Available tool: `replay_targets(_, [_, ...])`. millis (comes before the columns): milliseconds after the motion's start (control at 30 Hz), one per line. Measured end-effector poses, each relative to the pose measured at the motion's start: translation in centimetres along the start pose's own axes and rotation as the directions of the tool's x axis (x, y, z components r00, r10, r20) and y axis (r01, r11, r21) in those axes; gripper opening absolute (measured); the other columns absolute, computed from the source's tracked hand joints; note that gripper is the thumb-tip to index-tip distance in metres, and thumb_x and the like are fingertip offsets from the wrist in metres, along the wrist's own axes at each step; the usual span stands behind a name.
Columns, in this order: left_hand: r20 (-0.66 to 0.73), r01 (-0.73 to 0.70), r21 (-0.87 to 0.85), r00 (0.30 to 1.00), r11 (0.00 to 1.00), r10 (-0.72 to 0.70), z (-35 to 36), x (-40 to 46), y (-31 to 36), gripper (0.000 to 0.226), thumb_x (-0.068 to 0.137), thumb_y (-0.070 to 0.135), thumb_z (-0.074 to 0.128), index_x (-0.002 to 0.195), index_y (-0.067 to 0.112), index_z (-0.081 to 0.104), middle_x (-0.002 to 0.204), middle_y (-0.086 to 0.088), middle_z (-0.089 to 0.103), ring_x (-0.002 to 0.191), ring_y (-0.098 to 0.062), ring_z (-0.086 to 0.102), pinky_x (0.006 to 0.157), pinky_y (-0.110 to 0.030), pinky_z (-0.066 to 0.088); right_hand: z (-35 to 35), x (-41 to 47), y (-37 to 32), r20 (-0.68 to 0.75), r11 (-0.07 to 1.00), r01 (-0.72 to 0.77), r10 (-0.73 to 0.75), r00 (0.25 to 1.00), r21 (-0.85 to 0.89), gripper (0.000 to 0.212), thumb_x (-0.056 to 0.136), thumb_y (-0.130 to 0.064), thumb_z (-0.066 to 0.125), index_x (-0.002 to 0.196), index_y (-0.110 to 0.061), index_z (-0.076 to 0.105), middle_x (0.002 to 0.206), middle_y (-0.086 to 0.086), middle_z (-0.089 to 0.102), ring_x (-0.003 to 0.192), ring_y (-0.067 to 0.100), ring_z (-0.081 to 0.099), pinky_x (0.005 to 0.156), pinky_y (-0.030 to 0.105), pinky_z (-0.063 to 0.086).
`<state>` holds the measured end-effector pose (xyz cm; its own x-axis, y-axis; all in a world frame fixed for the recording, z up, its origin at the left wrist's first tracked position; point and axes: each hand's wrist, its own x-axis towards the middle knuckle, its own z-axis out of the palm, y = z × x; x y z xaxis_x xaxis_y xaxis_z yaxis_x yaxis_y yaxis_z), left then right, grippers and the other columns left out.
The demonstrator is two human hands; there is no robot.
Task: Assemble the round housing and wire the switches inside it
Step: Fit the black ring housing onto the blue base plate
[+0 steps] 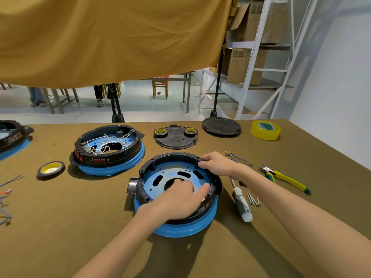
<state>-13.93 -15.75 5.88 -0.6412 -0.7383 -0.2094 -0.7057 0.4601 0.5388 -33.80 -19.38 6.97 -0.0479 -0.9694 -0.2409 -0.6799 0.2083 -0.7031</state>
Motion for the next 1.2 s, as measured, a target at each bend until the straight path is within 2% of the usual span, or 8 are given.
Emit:
replay_targets(67, [0.027,0.117,-0.113,0.993,0.987,-0.115,-1.1,1.1,-0.6,0.055,0.103,0.059,0.036,0.114,0.008,0.052,0.068,0.002,0.043,0.062,-0.013,0.044,0.067,-0.037,0.039,0.1,-0.1,0.2,0.001,1.0,0.002,-0.002,1.0,0.003,0.028,0.106,-0.027,0.051,0.118,-0.011,0.071,0.106,0.012,0.075,0.096,0.024,0.073,0.088,0.037,0.06])
replay_targets(133, [0.116,0.209,-0.107,0.974,0.972,-0.197,-1.8,1.9,-0.7,0.071,0.104,0.052,0.039,0.148,-0.001,0.026,0.078,0.001,0.055,0.072,-0.012,0.055,0.07,-0.034,0.042,0.2,-0.3,0.3,-0.004,1.0,-0.001,0.001,1.0,0.004,0.028,0.106,-0.028,0.05,0.115,-0.012,0.071,0.105,0.012,0.075,0.089,0.019,0.071,0.085,0.035,0.059])
replay_targets(267, [0.151,0.223,-0.013,0.964,0.975,-0.219,-2.0,2.4,-1.1,0.085,0.105,0.044,0.041,0.157,-0.004,-0.005,0.088,0.003,0.064,0.081,-0.008,0.059,0.064,-0.027,0.043,0.0,-0.5,0.3,-0.003,0.998,-0.049,0.049,0.999,-0.027,0.03,0.105,-0.028,0.049,0.119,-0.008,0.067,0.117,0.02,0.07,0.091,0.02,0.064,0.084,0.037,0.055])
replay_targets(433, [0.133,0.166,0.103,0.975,0.981,-0.179,-2.1,2.1,-2.9,0.072,0.101,0.053,0.049,0.152,0.008,0.026,0.105,0.003,0.062,0.092,-0.012,0.061,0.076,-0.032,0.05,0.6,-1.4,-0.5,0.066,0.989,-0.144,0.145,0.987,-0.029,0.033,0.106,-0.038,0.046,0.12,-0.012,0.062,0.106,0.009,0.072,0.098,0.022,0.071,0.086,0.039,0.059])
replay_targets(600, [0.118,0.136,0.173,0.98,0.976,-0.158,-1.9,1.6,-3.3,0.051,0.101,0.053,0.05,0.135,0.016,0.046,0.114,0.001,0.062,0.103,-0.018,0.061,0.098,-0.043,0.052,0.5,-2.7,-1.6,0.093,0.981,-0.193,0.191,0.977,0.016,0.036,0.107,-0.02,0.04,0.133,0.0,0.055,0.13,0.03,0.061,0.115,0.041,0.066,0.094,0.064,0.055])
replay_targets(833, [0.113,0.109,0.141,0.986,0.984,-0.126,-1.8,2.3,-3.2,0.024,0.106,0.03,0.043,0.092,0.014,0.053,0.082,-0.003,0.051,0.074,-0.02,0.048,0.071,-0.035,0.041,0.8,-3.5,-1.1,0.061,0.976,-0.215,0.214,0.975,0.015,0.033,0.108,-0.022,0.04,0.128,-0.005,0.059,0.122,0.027,0.068,0.105,0.036,0.072,0.084,0.057,0.061])
replay_targets(1033, [0.129,0.098,0.159,0.984,0.982,-0.119,-1.6,2.6,-2.9,0.024,0.104,0.034,0.046,0.093,0.014,0.055,0.086,-0.003,0.054,0.078,-0.019,0.052,0.075,-0.036,0.043,0.9,-3.7,-1.2,0.011,0.986,-0.165,0.166,0.986,-0.031,0.037,0.109,-0.024,0.036,0.127,-0.002,0.059,0.095,0.018,0.062,0.1,0.042,0.071,0.079,0.042,0.059])
replay_targets(1200, [0.116,0.068,0.116,0.99,0.991,-0.082,-1.4,2.6,-2.7,0.026,0.105,0.032,0.045,0.091,0.013,0.055,0.085,-0.008,0.048,0.078,-0.025,0.047,0.072,-0.037,0.038,1.1,-3.6,-1.4,-0.018,0.99,-0.129,0.128,0.992,-0.056,0.037,0.11,-0.027,0.035,0.121,-0.001,0.06,0.094,0.016,0.062,0.11,0.042,0.066,0.09,0.053,0.056])
